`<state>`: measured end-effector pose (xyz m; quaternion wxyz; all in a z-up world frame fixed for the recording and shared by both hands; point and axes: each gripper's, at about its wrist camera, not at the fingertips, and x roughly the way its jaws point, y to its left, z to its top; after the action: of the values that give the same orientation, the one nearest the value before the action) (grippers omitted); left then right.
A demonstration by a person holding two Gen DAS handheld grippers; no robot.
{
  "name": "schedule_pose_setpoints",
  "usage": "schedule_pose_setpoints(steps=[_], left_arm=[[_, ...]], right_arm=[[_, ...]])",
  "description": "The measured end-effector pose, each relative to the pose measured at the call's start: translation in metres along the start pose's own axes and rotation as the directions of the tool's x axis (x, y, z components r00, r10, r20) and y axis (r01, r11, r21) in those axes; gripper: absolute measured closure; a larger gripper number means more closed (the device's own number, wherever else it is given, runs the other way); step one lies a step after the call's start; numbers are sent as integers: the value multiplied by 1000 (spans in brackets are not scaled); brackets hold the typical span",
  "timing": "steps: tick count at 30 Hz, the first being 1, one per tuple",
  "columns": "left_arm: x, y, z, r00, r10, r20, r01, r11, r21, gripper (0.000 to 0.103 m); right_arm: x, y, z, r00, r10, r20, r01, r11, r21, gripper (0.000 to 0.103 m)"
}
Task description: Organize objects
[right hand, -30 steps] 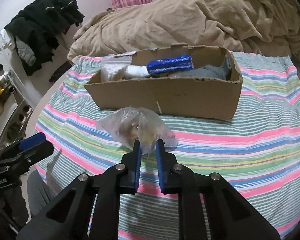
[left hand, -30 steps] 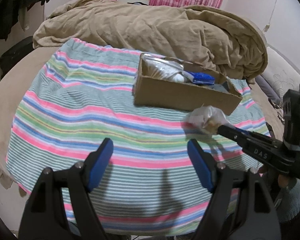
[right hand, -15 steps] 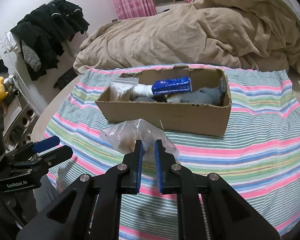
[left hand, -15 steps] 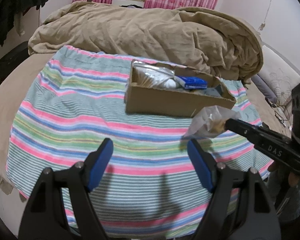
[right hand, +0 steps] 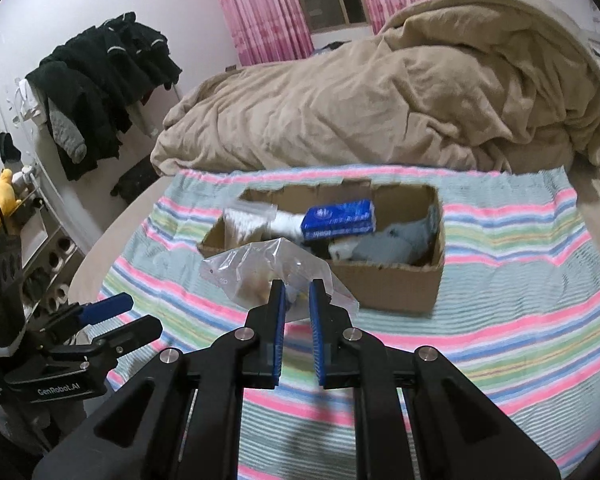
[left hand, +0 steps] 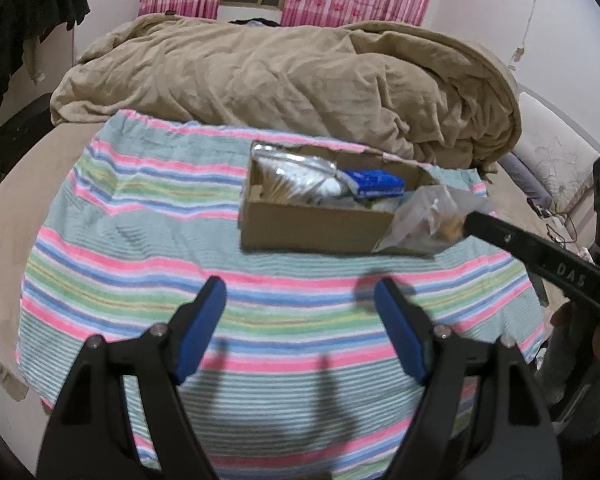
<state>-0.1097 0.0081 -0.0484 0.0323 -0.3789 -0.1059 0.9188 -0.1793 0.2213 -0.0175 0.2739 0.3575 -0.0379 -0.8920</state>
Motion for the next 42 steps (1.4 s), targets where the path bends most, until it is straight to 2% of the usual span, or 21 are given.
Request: schedule_pose_setpoints(steps=[11, 13, 14, 16, 19, 22, 27, 29, 31, 33, 42], left_arm=[[6, -19, 46, 998, -28, 59, 25, 998, 51, 25], [13, -23, 54, 998, -28, 62, 24, 998, 62, 24], [17, -24, 58, 998, -30, 62, 26, 998, 63, 23], [28, -25, 66, 997, -39, 64, 35, 997, 62, 16], [47, -25, 72, 998, -36, 42, 34, 998, 47, 15], [56, -25, 69, 999, -44, 27, 43, 998, 38, 15], [67, -18, 50, 999, -26, -19, 26, 999, 24, 15], [66, -14, 41, 999, -19, -33, 20, 1000, 19, 15], [62, -9, 34, 999, -14, -38, 14, 1000, 11, 15], [57, -6, 27, 999, -8, -43, 8, 1000, 4, 15], [36, 6, -10, 998, 0, -68, -2, 1000, -19, 15]], right_arm=[[-13, -20, 37, 997, -31, 67, 31, 1000, 3, 90], [-11, -28, 45, 996, -46, 77, 45, 999, 9, 94], [-10, -33, 48, 995, -53, 81, 52, 999, 9, 98], [-3, -43, 56, 994, -67, 83, 66, 998, 16, 99], [22, -55, 61, 995, -88, 53, 87, 996, 27, 99], [43, -64, 52, 994, -104, 13, 104, 994, 46, 99], [47, -73, 19, 992, -122, -13, 123, 989, 80, 98], [42, -77, 5, 992, -124, -25, 126, 987, 99, 88], [35, -75, -3, 994, -111, -16, 112, 988, 104, 60], [28, -70, -9, 993, -115, -16, 116, 988, 99, 41], [28, -46, -35, 993, -96, -72, 103, 990, 95, 40]])
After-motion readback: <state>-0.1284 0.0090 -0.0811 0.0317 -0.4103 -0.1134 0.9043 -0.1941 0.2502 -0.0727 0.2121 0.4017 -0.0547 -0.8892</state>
